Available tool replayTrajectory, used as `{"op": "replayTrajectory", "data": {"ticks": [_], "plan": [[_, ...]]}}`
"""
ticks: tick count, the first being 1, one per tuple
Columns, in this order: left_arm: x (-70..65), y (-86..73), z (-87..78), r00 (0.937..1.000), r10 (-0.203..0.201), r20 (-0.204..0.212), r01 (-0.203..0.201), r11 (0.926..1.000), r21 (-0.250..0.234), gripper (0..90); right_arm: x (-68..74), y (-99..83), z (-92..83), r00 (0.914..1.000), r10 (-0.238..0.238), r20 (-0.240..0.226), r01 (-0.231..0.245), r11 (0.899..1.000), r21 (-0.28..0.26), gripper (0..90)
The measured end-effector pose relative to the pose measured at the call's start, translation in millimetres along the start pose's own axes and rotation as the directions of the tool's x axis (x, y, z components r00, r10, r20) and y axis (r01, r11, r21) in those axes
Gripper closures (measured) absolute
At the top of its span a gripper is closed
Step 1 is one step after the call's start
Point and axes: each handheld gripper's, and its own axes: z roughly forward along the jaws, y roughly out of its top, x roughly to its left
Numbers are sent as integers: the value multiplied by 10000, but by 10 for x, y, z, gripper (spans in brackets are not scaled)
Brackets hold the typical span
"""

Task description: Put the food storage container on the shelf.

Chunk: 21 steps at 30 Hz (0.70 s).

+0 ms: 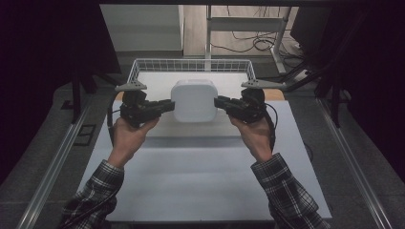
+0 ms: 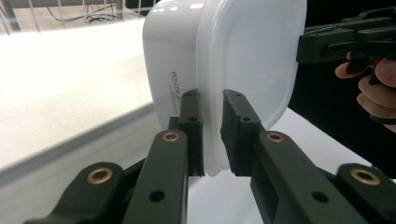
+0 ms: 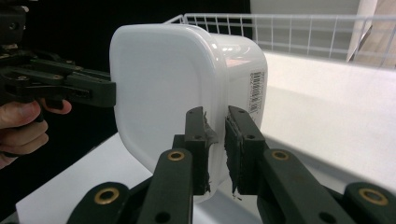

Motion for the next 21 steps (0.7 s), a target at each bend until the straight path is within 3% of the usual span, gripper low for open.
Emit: {"op": "replayTrajectory", "data": {"ticks": [7,12,21], "plan": [[101,250,31,9999,-51,-143,54,9998,191,794,-74,219,86,10000,-18,96,20,9999,-120,788],[191,378,112,9994,-320,-161,326,9988,355,791,-175,346,169,9994,316,173,-315,9995,-21,784],[329,414,204,9968,-765,-235,775,9958,482,776,-262,425,308,9972,712,226,-720,9967,362,778]]}}
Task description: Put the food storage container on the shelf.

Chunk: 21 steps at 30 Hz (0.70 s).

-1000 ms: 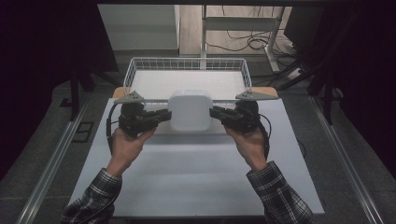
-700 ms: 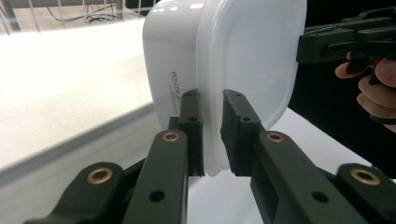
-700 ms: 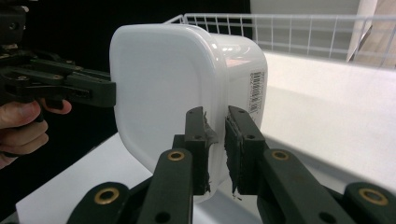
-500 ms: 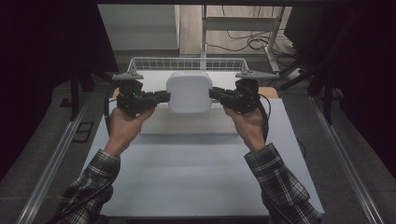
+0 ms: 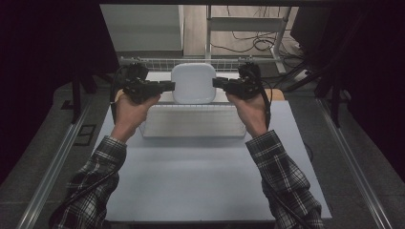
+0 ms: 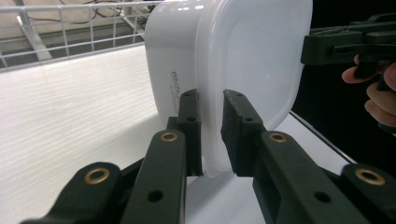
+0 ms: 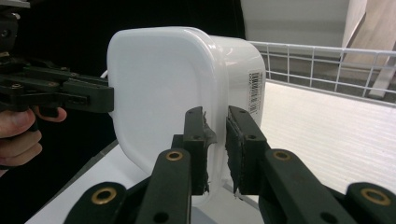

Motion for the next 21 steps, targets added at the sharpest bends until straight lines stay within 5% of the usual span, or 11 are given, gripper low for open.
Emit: {"op": "replayTrajectory", "data": {"ticks": [10,21], "plan": [[43,15,59,9995,-223,222,227,9996,-168,663,-65,33,129,9984,568,14,-569,9981,256,724],[106,38,187,9992,-380,-75,381,9993,21,648,-66,77,266,9977,237,632,-263,9988,403,645]]}}
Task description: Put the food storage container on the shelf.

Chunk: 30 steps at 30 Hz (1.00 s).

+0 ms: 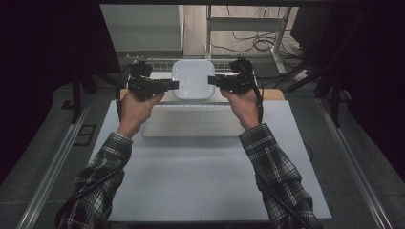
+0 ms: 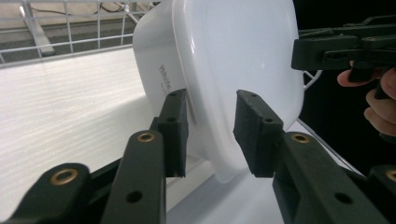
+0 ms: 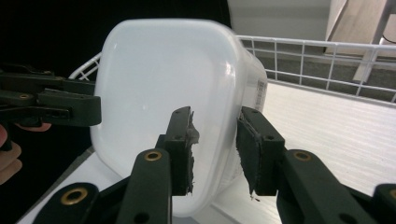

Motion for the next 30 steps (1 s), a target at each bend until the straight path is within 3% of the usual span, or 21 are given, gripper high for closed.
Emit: {"op": "replayTrajectory", "data": {"ticks": [6,12,16,18,23,28,30], "plan": [[65,27,56,9999,-75,109,73,9998,188,617,-39,3,56,10000,-12,-48,13,10000,60,595],[77,77,94,9998,-141,-108,142,9998,172,554,-48,-12,109,10000,-50,36,50,9999,104,518],[70,119,117,9994,-38,-339,45,9997,225,515,-54,5,141,9980,-171,617,168,9998,47,456],[72,127,120,9992,-7,-411,17,9997,230,508,-60,8,148,9978,-126,649,126,9999,4,452],[135,150,172,9979,-457,-452,452,9989,-115,488,-93,2,200,9961,187,863,-153,9990,-409,443],[156,154,205,9958,-395,-822,364,9986,-387,401,-86,12,222,9937,191,1102,-137,9987,-498,423],[145,153,222,9924,-45,-1231,-24,9985,-555,348,-78,10,225,9912,101,1317,-32,9986,-525,365]]}}
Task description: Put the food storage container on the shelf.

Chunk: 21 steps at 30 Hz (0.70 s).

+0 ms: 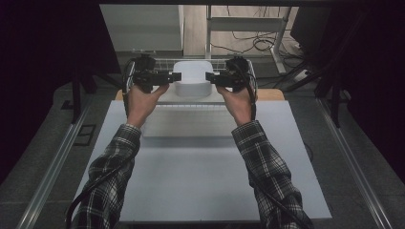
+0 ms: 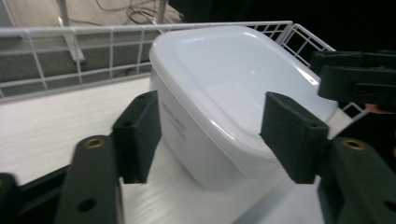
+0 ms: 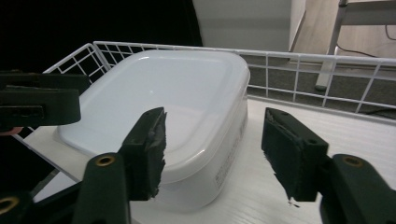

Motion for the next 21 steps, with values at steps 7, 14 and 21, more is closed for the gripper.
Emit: {"op": "replayTrajectory", "data": {"ticks": [7,14,21], "plan": [[-47,-7,-95,9953,700,670,-676,9970,-379,201,1,-7,-62,9961,-376,-804,361,9992,-195,150],[-146,-115,-138,9855,1463,865,-1463,9892,-66,78,91,-135,-96,9878,-1203,-988,1210,9927,6,38],[-175,-300,-166,9778,1811,1054,-1809,9834,-111,45,144,-236,-127,9798,-1638,-1149,1652,9862,35,15]]}}
